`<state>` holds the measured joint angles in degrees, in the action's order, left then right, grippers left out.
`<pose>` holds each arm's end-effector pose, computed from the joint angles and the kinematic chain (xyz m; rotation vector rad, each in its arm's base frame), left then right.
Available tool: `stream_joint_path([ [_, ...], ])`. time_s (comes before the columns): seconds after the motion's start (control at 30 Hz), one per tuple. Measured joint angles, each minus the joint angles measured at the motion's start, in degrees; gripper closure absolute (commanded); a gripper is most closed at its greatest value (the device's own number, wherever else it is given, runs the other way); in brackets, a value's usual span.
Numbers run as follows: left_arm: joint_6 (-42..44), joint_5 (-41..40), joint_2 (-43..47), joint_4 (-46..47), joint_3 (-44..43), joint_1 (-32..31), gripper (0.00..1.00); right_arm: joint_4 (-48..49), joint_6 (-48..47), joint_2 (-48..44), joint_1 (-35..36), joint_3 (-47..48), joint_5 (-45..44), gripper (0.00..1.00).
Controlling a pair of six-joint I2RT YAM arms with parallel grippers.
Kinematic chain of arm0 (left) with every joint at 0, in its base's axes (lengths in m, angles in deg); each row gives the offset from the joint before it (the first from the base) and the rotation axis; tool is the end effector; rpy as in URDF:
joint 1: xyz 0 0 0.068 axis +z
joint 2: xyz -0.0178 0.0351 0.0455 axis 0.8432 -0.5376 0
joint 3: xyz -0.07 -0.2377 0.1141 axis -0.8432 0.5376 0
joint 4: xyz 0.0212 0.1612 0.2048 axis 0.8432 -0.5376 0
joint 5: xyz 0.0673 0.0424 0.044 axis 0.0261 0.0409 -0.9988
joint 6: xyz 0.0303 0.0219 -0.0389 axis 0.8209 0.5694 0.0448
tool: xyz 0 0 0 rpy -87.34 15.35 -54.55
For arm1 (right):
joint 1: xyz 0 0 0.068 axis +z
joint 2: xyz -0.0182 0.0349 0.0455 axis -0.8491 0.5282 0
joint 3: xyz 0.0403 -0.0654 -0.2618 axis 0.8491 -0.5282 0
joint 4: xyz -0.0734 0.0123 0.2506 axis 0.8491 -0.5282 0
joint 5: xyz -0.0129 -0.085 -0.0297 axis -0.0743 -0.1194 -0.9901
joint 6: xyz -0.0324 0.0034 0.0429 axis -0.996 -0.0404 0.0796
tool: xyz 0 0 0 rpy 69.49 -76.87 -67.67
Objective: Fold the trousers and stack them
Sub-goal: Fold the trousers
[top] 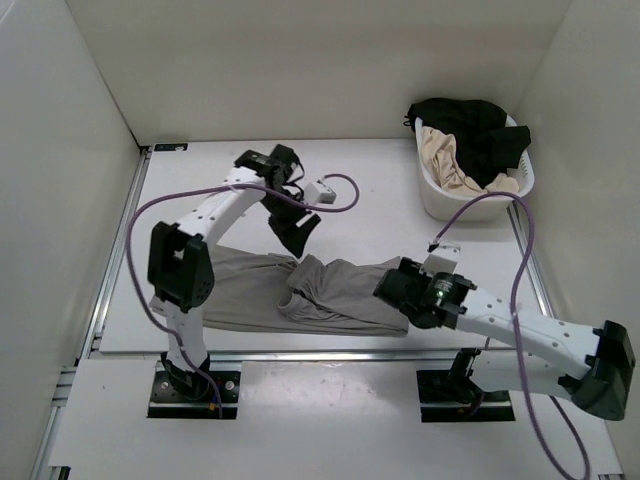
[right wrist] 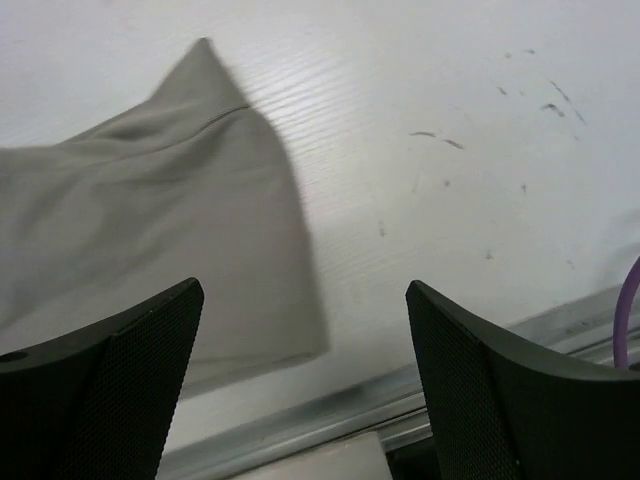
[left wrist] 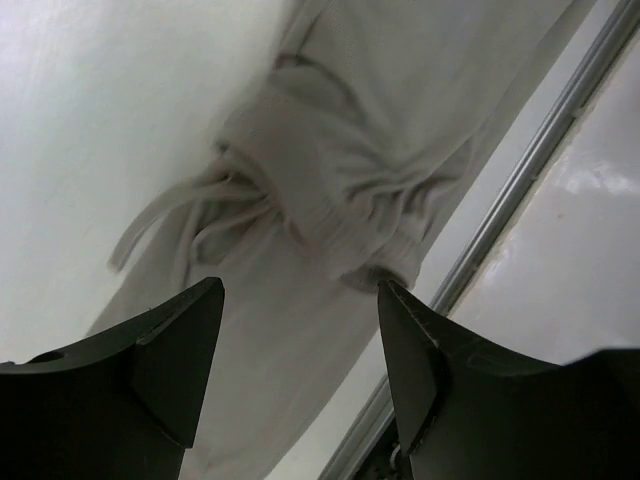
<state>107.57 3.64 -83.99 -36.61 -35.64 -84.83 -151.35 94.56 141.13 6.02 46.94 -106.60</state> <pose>0.3247 -0.1859 0.2833 1.4799 2.5102 -0.6736 0.0954 0.1333 0.2563 0.3715 2.1872 -0.0652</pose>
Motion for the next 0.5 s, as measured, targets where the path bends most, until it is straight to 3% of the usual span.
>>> stream_joint_path([
  [0.13,-3.3,1.7,-6.3,1.3,0.1,-3.2,0.24,5.9,-7.7,4.9,-11.5,0.0,5.2,0.05],
  [0.3,-5.1,2.7,-9.1,2.2,0.8,-3.5,0.26,15.8,-17.5,7.3,-26.3,0.0,13.2,0.05],
  [0.5,-4.9,2.6,-9.1,3.5,7.6,-2.7,0.27,24.6,-24.0,7.8,-32.3,-2.0,23.8,0.04],
])
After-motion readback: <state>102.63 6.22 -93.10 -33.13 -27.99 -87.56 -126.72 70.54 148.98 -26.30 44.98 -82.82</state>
